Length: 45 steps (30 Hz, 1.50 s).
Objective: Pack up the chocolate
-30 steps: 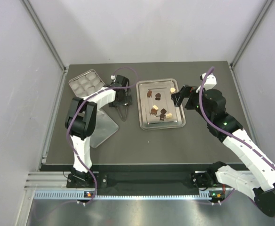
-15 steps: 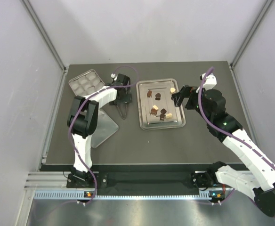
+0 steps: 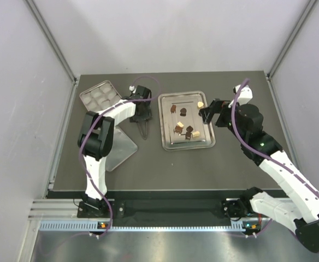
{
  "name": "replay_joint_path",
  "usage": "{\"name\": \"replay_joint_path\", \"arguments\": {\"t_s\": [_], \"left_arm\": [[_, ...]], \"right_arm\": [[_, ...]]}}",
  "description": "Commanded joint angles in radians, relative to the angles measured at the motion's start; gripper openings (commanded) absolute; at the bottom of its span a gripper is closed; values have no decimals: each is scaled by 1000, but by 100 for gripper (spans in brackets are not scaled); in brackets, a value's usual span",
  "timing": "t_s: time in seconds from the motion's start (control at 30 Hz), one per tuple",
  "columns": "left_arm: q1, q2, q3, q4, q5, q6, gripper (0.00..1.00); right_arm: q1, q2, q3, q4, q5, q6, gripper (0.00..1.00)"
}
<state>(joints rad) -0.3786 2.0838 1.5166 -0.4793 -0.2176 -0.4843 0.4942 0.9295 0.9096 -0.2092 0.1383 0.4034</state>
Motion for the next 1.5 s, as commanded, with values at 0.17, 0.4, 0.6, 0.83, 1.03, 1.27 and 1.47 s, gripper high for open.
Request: {"name": "replay_joint_path", "arguments": {"t_s": [0.17, 0.4, 0.6, 0.83, 1.03, 1.27, 1.47], "left_arm": [[-20, -145, 54, -179, 31, 29, 65], [-34, -263, 71, -295, 38, 84, 63], [-37, -333, 68, -338, 78, 111, 61], [-40, -375, 67, -363, 116, 125, 59], [-69, -393, 56, -364, 152, 145, 56], [-163, -458, 74, -339, 144, 161, 53], [-311, -498, 40, -248, 178, 184, 53]], "right_arm": [[-2, -55, 11, 10, 1, 11, 100], [0, -55, -8, -4, -11, 35, 100], [0, -49, -12, -1, -35, 72, 100], [0, -24, -21, 4, -57, 98, 100], [0, -24, -34, 10, -82, 114, 100], [0, -61, -2, -61, -23, 69, 100], [-2, -172, 29, -127, 75, 26, 100]]}}
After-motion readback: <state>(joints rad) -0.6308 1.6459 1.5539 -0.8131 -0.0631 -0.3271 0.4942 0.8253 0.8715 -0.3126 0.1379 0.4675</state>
